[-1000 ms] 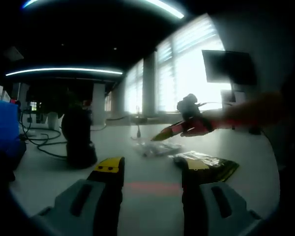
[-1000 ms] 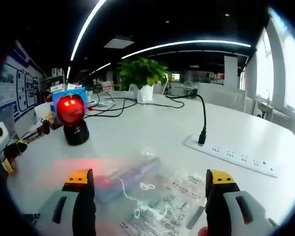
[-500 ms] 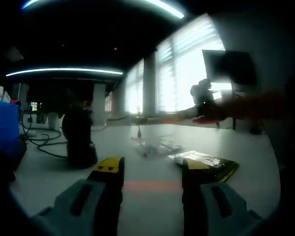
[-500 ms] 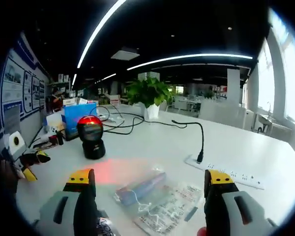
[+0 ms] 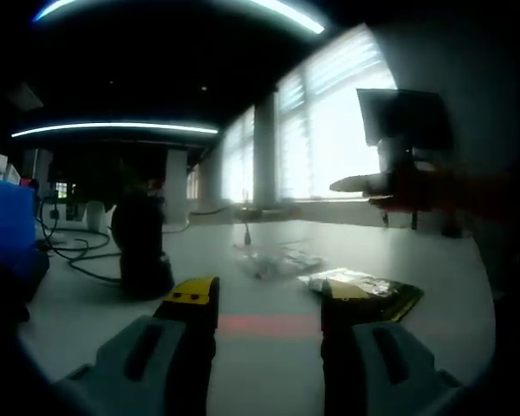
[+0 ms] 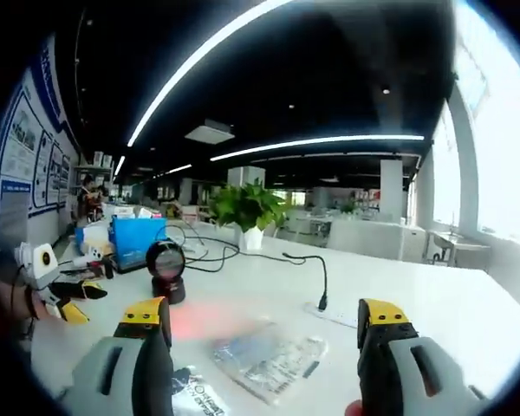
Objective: Clip sheet goods on table flip sheet goods clip sheet goods scan sheet goods put sheet goods back to table
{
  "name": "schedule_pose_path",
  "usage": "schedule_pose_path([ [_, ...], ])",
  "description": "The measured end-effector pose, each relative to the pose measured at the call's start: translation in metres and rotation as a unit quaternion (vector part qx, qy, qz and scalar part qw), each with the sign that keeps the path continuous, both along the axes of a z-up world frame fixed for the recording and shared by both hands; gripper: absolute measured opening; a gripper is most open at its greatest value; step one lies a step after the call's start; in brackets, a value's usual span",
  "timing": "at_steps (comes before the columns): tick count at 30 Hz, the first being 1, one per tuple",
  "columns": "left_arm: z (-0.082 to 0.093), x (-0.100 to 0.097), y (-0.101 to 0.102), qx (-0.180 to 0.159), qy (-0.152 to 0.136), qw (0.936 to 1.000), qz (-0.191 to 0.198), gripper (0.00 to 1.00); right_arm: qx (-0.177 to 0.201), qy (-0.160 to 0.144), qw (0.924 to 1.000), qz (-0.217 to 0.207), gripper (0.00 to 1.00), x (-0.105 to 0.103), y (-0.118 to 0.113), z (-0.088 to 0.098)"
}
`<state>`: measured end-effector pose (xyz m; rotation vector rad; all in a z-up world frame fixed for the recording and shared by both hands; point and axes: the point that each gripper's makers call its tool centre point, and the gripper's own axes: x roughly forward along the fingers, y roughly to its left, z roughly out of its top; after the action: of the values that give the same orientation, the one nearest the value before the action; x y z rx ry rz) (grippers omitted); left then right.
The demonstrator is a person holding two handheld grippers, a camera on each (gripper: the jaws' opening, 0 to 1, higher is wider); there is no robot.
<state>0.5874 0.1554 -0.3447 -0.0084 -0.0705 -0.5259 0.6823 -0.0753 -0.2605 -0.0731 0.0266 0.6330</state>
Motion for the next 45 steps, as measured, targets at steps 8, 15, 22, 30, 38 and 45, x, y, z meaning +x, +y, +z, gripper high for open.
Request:
schedule_pose_path([
  [8, 0.000, 0.001, 0.001, -0.003, 0.002, 1.0000, 0.002, 0.40, 0.020, -0.007, 0.9998, -0.008, 0.76, -0.010, -0.024, 0.000],
  [15, 0.009, -0.001, 0.005, -0.026, -0.013, 0.9996, 0.005, 0.40, -0.005, -0.035, 0.9994, -0.002, 0.71, -0.038, -0.032, -0.011],
  [22, 0.010, -0.003, 0.001, -0.025, -0.011, 0.9996, -0.004, 0.41, 0.037, -0.018, 0.9991, 0.009, 0.69, -0.064, -0.043, -0.032],
  [30, 0.011, -0.005, -0.004, -0.023, -0.014, 0.9996, -0.012, 0.41, 0.057, -0.011, 0.9982, -0.016, 0.67, -0.076, -0.070, -0.059],
  [38, 0.006, -0.004, -0.004, -0.014, -0.008, 0.9998, -0.008, 0.43, 0.066, -0.041, 0.9968, -0.019, 0.64, -0.092, -0.080, -0.061],
  [45, 0.004, -0.003, -0.006, -0.019, 0.001, 0.9997, -0.014, 0.42, 0.091, -0.022, 0.9952, -0.029, 0.61, -0.094, -0.084, -0.075],
])
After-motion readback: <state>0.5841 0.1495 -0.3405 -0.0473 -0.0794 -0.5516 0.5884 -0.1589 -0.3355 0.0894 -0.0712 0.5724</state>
